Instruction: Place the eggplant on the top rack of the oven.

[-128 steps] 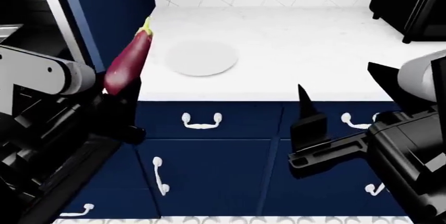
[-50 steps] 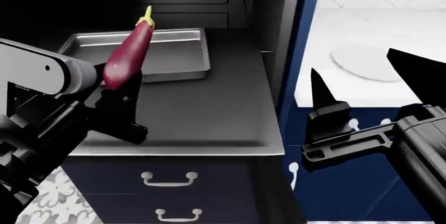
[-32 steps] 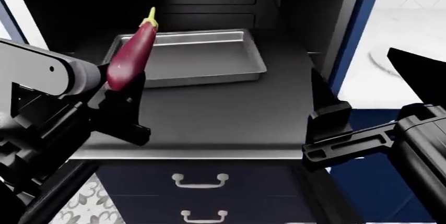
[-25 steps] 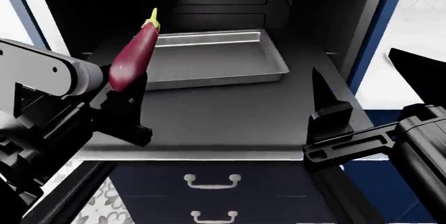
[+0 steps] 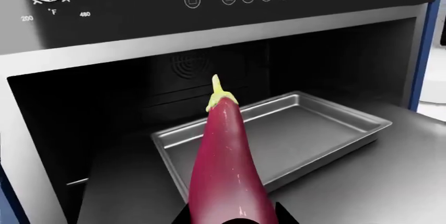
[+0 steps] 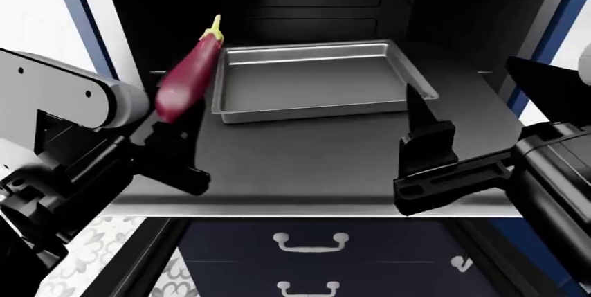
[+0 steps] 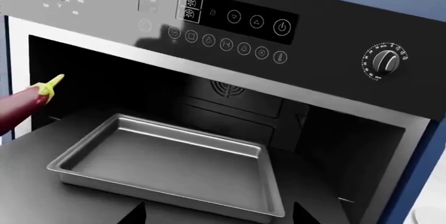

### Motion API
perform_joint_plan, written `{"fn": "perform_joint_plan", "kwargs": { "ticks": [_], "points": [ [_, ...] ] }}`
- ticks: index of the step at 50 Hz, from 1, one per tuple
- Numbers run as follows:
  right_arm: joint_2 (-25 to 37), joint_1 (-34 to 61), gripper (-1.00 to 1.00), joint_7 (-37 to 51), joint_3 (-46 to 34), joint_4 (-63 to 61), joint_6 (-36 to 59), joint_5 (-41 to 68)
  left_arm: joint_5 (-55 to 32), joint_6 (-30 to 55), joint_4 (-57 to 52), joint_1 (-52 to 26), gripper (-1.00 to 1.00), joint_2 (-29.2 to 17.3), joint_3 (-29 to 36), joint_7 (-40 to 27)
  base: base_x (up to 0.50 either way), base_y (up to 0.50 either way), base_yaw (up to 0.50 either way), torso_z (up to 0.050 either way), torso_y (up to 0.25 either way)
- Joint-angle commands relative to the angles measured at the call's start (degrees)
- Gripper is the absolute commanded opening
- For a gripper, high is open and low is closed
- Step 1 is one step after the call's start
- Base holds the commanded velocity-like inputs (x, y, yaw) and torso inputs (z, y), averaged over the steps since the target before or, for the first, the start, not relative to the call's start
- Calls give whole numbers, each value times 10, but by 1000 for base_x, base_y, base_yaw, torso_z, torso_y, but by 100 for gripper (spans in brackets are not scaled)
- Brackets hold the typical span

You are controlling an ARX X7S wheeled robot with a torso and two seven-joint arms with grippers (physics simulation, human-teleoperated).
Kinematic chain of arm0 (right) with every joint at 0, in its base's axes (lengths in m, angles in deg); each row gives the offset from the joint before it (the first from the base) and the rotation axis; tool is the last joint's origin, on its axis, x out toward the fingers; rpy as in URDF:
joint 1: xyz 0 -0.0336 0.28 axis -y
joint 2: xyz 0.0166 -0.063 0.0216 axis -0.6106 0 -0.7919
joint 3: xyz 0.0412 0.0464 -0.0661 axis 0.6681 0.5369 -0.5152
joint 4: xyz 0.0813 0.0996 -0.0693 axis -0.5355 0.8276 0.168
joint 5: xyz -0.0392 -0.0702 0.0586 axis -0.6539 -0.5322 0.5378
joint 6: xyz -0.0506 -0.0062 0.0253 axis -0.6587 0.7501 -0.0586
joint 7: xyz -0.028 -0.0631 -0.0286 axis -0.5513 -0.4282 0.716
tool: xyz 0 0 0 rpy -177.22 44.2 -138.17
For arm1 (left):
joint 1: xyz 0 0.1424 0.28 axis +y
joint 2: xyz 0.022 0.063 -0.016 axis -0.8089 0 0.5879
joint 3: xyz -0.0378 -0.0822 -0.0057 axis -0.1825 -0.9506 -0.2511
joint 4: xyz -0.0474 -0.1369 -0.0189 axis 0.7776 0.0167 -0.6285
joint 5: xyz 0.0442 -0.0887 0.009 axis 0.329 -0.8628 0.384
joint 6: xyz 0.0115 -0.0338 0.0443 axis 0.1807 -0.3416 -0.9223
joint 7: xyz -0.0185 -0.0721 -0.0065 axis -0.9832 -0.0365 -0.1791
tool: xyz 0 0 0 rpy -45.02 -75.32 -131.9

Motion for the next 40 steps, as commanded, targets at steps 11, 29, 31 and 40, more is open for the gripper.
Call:
{"fn": "perform_joint_plan", "kwargs": {
  "ticks": [11,29,31,40],
  "points": [
    [-35,96,100,0,-67,86,68,50,13,-3,21,-27,-100,16,29,22,0,0,0,0,0],
    [-18,81,100,-11,-61,78,45,36,18,-10,21,-27,-100,13,37,27,238,0,0,0,1],
    [-19,82,100,-10,-63,76,45,35,17,-11,21,-27,-100,13,38,27,500,1,0,0,0],
    [-19,84,100,-8,-70,71,44,36,17,-15,21,-26,-100,9,40,28,123,0,0,0,0]
  ]
}}
